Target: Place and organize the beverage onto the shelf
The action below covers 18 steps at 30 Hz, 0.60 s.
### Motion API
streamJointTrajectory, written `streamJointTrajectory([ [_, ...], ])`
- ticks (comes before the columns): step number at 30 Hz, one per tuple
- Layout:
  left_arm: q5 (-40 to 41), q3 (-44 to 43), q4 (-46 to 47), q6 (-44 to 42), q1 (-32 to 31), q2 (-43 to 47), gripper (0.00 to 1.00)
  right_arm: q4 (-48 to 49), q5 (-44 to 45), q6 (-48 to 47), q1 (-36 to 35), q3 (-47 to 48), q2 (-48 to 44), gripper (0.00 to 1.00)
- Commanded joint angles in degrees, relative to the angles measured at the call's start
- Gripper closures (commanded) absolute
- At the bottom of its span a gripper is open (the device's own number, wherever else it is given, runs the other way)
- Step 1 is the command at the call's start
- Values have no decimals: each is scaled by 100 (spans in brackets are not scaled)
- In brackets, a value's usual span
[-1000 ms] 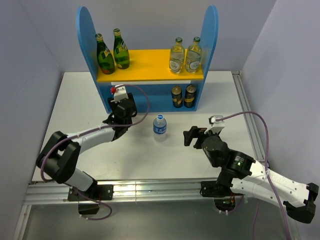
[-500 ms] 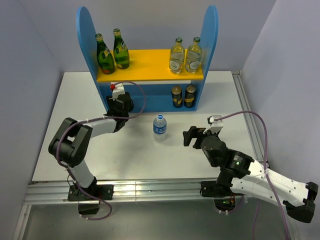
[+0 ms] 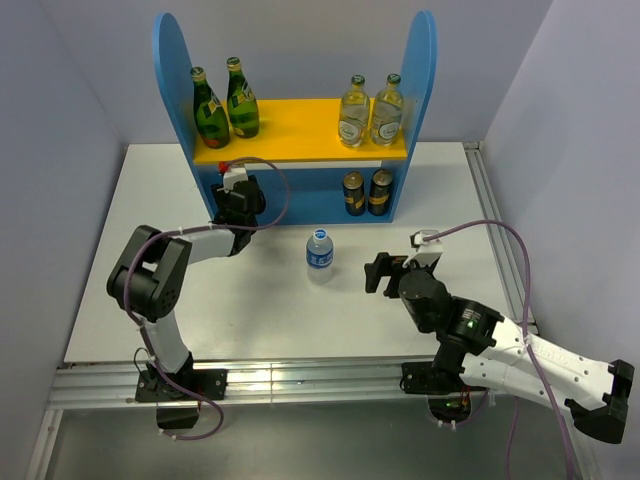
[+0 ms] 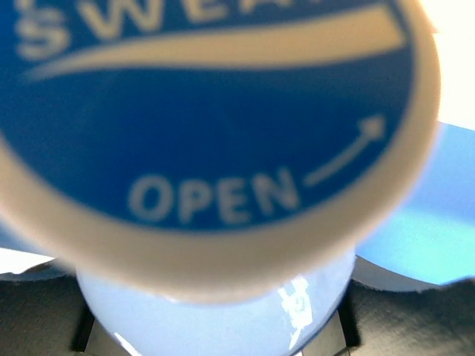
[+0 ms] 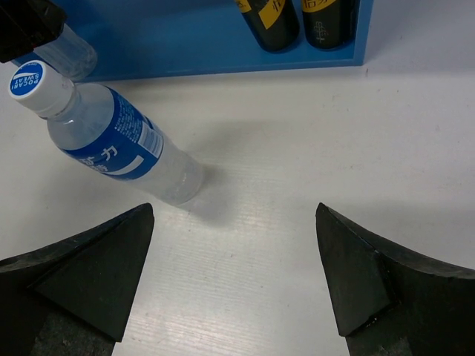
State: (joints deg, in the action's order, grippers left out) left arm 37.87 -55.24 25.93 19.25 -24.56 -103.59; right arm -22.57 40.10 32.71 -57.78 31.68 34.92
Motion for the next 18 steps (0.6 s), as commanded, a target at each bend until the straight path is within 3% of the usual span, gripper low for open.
streamJointTrajectory([
  [1, 116, -514, 729, -96, 144, 14, 100, 86, 165, -10, -23, 75, 42, 4],
  [4, 72, -610, 519, 18, 205, -38, 94, 86, 165, -10, -23, 84, 42, 4],
  [5, 46, -619, 509, 27, 214, -47, 73, 95, 165, -10, -23, 75, 42, 4],
  [7, -24, -584, 562, 9, 232, -30, 47, 86, 165, -1, -23, 75, 42, 4],
  [9, -51, -523, 562, 35, 232, 23, 2, 86, 165, 7, -23, 75, 24, 4],
  [18, 36, -531, -174, 88, 127, 559, 1, 77, 165, 7, -32, 58, -55, 4],
])
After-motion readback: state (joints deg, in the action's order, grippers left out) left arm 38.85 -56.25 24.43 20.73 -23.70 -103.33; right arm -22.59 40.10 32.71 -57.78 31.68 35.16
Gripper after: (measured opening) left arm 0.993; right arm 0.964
